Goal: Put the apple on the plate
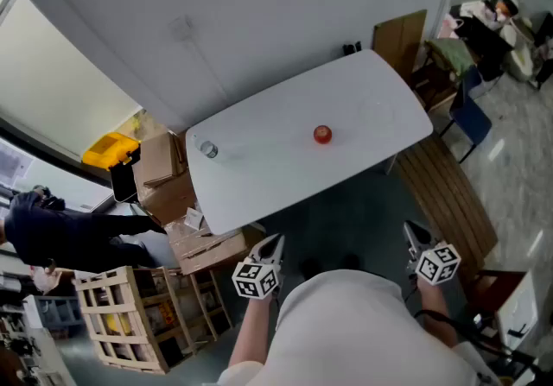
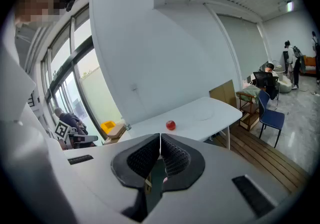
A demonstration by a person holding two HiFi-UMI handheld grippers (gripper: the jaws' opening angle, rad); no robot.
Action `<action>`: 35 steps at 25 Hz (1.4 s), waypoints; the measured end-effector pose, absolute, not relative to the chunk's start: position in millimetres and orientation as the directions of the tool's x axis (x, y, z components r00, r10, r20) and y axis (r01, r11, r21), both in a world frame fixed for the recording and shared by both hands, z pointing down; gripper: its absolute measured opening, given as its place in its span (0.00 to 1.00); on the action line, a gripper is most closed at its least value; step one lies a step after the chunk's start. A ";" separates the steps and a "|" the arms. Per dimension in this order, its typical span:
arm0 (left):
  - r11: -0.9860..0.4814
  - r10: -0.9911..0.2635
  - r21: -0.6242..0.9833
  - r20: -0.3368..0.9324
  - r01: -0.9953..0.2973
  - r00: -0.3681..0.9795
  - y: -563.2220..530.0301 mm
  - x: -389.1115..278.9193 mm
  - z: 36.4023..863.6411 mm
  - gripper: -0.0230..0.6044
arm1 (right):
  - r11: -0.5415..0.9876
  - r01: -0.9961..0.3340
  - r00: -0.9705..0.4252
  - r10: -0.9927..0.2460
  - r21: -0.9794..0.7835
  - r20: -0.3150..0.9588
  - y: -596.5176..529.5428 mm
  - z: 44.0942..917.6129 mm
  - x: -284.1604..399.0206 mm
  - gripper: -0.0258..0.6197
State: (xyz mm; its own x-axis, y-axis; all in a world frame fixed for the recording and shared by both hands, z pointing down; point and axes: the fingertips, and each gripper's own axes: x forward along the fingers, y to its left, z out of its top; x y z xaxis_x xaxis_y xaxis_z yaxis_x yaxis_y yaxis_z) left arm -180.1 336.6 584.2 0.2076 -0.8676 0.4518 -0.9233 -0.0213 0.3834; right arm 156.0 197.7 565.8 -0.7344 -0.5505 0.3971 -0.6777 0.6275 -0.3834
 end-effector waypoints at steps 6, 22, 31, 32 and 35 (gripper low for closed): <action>-0.019 -0.865 0.388 0.456 -0.922 0.209 338.8 -177.3 584.5 0.04 | 0.634 -0.674 -0.738 -0.553 -0.379 0.387 198.8 560.8 155.9 0.10; 0.030 -0.859 0.377 0.483 -0.926 0.169 348.9 -159.6 590.6 0.04 | 0.611 -0.654 -0.756 -0.510 -0.446 0.410 194.6 574.4 169.7 0.10; 0.074 -0.858 0.372 0.497 -0.925 0.131 345.8 -130.2 595.6 0.04 | 0.623 -0.630 -0.776 -0.472 -0.463 0.419 181.2 587.5 198.1 0.10; 0.078 -0.858 0.370 0.498 -0.926 0.126 344.6 -127.3 595.6 0.04 | 0.628 -0.624 -0.780 -0.465 -0.465 0.419 179.9 589.3 201.2 0.10; 0.089 -0.858 0.361 0.501 -0.928 0.112 340.3 -119.6 595.6 0.04 | 0.641 -0.609 -0.791 -0.446 -0.467 0.418 175.4 593.9 209.9 0.10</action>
State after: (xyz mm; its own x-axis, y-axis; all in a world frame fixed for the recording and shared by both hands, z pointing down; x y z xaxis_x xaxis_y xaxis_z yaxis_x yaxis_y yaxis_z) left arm -119.6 340.3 595.6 0.1122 -0.8580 0.5012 -0.9284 0.0893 0.3607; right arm 209.9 175.4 593.9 -0.7913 -0.4463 0.4180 -0.6085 0.6414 -0.4672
